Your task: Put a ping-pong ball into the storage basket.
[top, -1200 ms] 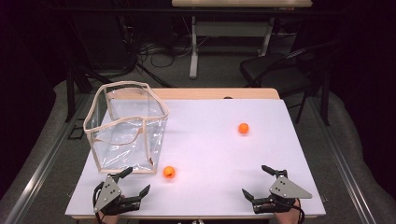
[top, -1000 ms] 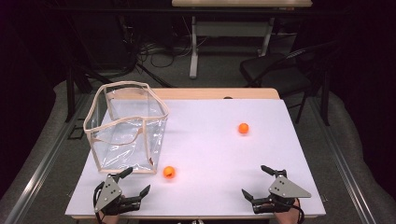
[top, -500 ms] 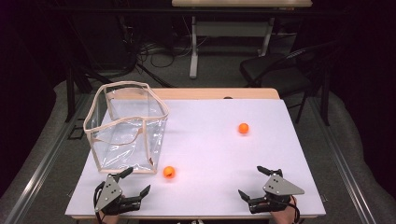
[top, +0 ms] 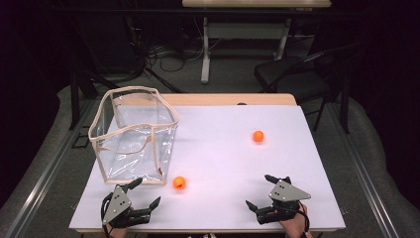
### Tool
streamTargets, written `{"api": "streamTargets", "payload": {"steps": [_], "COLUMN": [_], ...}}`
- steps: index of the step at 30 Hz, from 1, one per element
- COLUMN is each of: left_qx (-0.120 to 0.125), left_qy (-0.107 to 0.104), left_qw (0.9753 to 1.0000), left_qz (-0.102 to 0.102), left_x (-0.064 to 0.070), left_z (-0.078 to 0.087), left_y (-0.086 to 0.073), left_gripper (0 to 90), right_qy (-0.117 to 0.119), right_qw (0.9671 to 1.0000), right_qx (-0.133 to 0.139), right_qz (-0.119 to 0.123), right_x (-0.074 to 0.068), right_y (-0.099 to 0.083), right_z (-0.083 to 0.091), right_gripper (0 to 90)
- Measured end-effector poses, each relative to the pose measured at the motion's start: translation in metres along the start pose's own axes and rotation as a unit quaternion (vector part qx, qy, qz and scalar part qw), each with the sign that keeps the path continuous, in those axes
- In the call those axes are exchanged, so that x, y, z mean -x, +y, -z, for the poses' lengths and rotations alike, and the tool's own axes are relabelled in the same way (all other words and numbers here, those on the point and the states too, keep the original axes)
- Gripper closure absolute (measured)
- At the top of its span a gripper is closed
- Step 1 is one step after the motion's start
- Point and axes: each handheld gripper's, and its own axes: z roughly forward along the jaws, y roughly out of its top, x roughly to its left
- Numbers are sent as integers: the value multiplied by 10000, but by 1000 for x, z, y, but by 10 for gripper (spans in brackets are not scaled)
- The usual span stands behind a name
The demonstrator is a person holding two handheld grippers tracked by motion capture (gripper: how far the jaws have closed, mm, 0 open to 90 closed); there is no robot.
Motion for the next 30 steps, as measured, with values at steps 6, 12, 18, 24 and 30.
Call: {"api": "streamTargets", "payload": {"steps": [6,12,18,24,30], "left_qx": [-14,-8,-6,-3,-6], "left_qy": [5,-21,-30,-23,-15], "left_qw": [10000,10000,10000,10000,10000], "left_qz": [-11,-4,-6,18,36], "left_x": [0,0,-1,-1,-2], "left_z": [-1,0,0,-1,0], "left_y": [0,0,0,0,-1], "left_gripper": [158,158,158,158,158], "right_qy": [161,332,435,566,677], "right_qw": [9998,9992,9986,9976,9967], "right_qx": [-33,-157,-261,-359,-431], "right_qz": [68,135,178,141,144], "right_x": [-6,-14,-18,-21,-26], "right_y": [8,15,21,24,29], "right_z": [-13,-29,-41,-52,-61], "right_gripper": [0,0,0,0,0]}}
